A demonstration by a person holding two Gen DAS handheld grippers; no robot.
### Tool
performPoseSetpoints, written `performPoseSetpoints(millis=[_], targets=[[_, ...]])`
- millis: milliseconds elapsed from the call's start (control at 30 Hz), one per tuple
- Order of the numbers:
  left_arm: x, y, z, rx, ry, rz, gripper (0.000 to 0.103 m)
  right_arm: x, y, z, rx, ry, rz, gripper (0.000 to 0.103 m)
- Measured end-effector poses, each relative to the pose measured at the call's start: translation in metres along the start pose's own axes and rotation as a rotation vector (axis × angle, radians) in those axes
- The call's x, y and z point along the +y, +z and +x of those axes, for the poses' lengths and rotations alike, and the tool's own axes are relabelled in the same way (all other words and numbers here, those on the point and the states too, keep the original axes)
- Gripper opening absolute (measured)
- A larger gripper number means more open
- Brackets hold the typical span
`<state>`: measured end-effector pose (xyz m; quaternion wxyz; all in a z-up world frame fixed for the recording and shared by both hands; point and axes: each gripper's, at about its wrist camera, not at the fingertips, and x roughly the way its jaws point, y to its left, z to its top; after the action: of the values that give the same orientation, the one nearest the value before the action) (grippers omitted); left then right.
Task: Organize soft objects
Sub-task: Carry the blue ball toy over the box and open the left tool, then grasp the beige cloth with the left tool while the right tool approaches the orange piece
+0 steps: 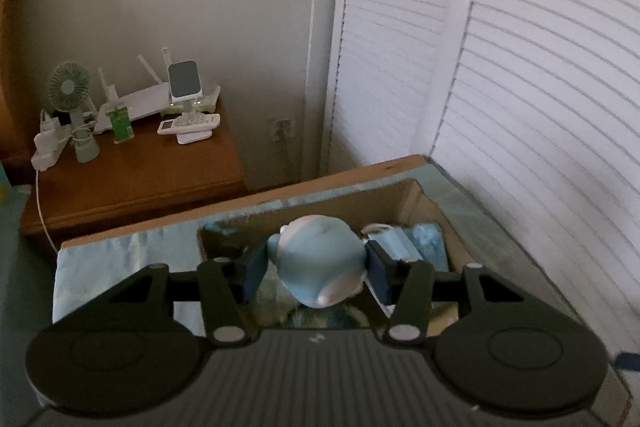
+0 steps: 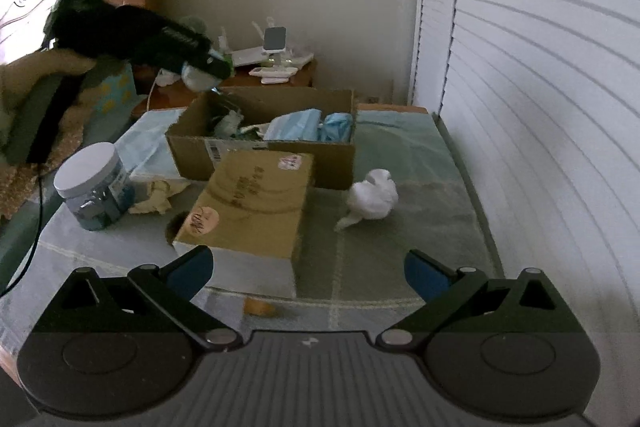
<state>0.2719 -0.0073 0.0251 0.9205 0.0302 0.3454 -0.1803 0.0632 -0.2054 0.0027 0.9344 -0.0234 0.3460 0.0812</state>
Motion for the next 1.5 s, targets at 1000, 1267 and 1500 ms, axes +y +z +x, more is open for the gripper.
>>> performPoseSetpoints(millis=[1000,1267,1500], targets=[[-0.012,-0.059,-0.062,-0.056,0.036,0.029,0.094,0.001,-0.022,-0.001,0.031,0.036,-0.034,0.103],[-0.025,-0.114,-0.099,-0.089,0.039,0.034,0.099,0.004,-0.033,0.020,0.080,0.022,-0.037,0.103],[-0.018,-0.140,-0.111,-0.057,0.035,0.033,0.099,0.017,-0.040,0.060,0.140,-0.001,-0.048,0.103]])
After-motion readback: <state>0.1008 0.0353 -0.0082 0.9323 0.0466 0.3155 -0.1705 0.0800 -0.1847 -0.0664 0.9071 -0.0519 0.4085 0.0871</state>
